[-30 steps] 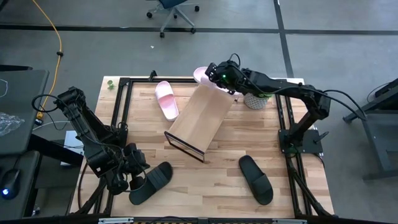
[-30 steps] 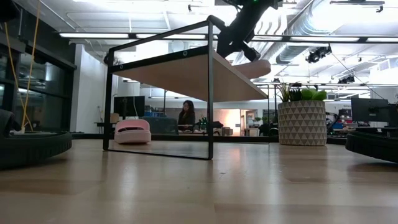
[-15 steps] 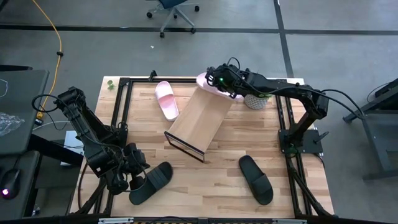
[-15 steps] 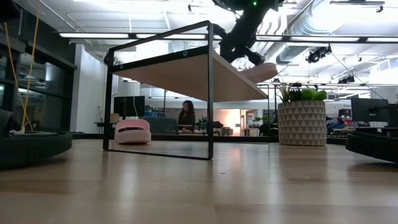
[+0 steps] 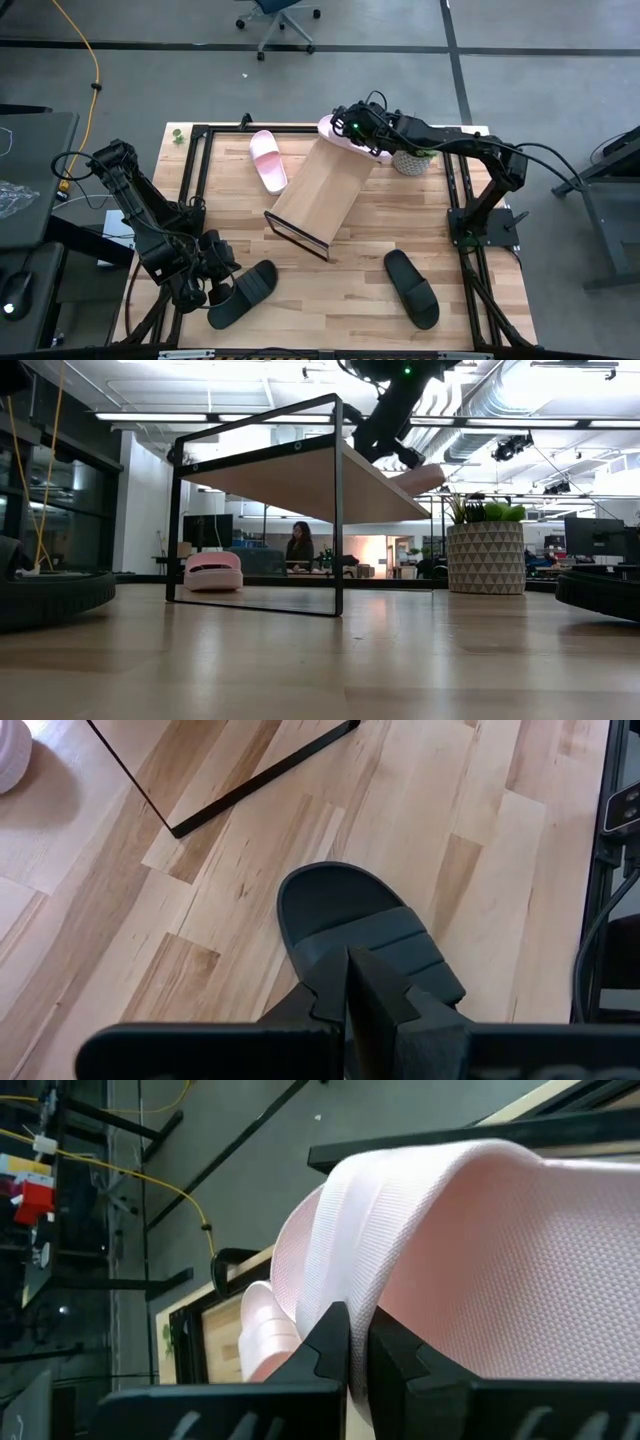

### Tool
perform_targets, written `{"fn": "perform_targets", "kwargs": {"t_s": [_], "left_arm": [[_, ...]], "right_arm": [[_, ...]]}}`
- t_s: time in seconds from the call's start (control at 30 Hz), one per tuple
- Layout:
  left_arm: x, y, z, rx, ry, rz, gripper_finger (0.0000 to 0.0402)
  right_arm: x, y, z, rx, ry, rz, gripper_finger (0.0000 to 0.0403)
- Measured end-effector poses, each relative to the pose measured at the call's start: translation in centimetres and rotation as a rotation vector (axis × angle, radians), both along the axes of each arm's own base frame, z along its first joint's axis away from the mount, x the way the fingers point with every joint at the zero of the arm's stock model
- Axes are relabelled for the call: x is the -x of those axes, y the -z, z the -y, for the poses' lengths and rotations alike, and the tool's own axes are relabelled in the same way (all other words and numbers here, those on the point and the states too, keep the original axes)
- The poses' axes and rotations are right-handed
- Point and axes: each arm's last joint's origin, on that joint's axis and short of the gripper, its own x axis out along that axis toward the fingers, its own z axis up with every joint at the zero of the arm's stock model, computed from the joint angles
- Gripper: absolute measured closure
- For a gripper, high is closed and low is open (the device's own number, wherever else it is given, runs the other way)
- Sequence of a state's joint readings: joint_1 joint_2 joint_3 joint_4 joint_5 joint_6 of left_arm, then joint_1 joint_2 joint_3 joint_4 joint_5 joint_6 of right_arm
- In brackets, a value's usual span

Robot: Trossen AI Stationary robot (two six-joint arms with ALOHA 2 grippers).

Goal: Pick and place slides into the shelf
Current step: Put the bottom pink slide on the shelf

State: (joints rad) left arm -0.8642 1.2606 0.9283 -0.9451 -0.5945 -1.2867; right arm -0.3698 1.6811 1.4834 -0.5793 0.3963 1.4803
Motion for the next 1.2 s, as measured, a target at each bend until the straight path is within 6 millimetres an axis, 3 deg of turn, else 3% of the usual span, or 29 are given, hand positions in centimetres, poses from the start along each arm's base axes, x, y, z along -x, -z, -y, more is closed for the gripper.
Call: {"fn": "perform_targets", "kwargs": {"t_s": [0.27, 1.2], "left_arm": [[0.0, 0.0, 0.0, 0.001, 0.001, -0.002, 0.0401], [0.0, 0.0, 0.0, 0.007, 0.007, -0.012, 0.0401]], "right_arm": [[-0.9, 1.0, 0.4, -0.009, -0.02, 0.012, 0.0403], [-0.4, 1.2, 1.2, 0.017, -0.114, -0.085, 0.0403]]}}
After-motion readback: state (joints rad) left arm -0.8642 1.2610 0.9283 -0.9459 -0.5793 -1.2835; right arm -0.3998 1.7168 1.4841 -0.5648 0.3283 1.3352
